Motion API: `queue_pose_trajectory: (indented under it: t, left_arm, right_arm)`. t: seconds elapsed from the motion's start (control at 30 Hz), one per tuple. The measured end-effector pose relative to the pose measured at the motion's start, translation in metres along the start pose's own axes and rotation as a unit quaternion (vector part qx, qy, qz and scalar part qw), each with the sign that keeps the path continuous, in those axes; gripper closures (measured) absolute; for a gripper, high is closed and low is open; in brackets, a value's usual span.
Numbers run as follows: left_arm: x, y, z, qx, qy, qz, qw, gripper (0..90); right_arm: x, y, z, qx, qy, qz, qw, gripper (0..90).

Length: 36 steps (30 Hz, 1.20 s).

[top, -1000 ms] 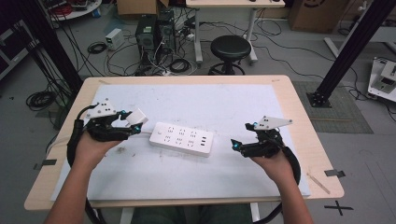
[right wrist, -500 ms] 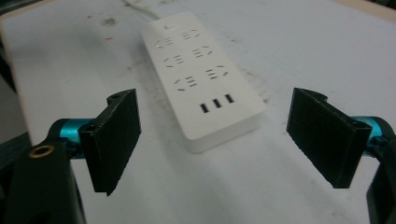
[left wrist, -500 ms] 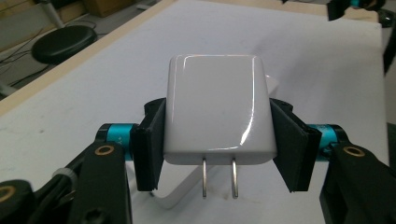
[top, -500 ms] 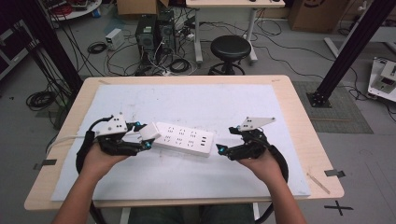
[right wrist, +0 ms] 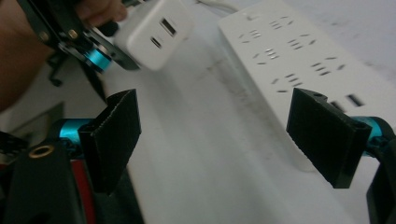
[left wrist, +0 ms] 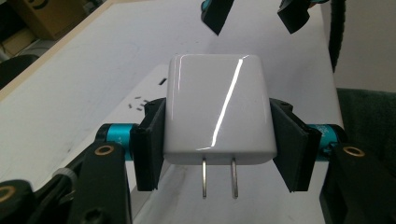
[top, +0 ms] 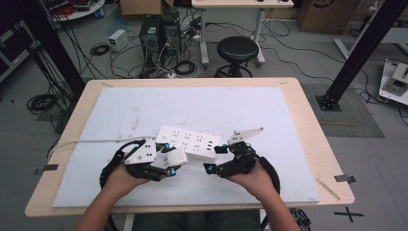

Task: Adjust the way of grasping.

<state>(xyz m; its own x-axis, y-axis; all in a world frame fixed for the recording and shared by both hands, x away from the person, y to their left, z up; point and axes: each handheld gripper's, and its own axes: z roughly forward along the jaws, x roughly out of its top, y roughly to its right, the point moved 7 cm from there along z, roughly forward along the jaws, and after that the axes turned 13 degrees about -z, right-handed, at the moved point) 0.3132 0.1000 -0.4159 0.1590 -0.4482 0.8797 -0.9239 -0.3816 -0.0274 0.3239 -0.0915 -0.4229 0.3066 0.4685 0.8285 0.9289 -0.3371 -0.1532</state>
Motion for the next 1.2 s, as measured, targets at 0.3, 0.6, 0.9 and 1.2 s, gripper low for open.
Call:
queue_pose_trajectory:
  t: [0.3,0.6,0.9,1.2]
  left_arm:
    - [0.006,0.018,0.013,0.012,0.003,0.068,0.9976,42.5]
    - [0.009,0.029,0.023,0.006,0.002,0.094,0.9956,42.5]
    - [0.014,0.033,0.028,0.009,0.006,0.110,0.9939,42.5]
    - [0.017,0.037,0.031,0.013,0.005,0.131,0.9913,42.5]
  right_arm:
    - [-0.001,-0.009,0.010,0.072,0.046,0.071,0.9939,18.0]
    - [-0.003,-0.014,0.021,0.107,0.059,0.096,0.9878,19.7]
    - [-0.004,-0.013,0.032,0.135,0.085,0.115,0.9804,29.6]
    - [-0.001,-0.018,0.032,0.169,0.099,0.117,0.9737,49.2]
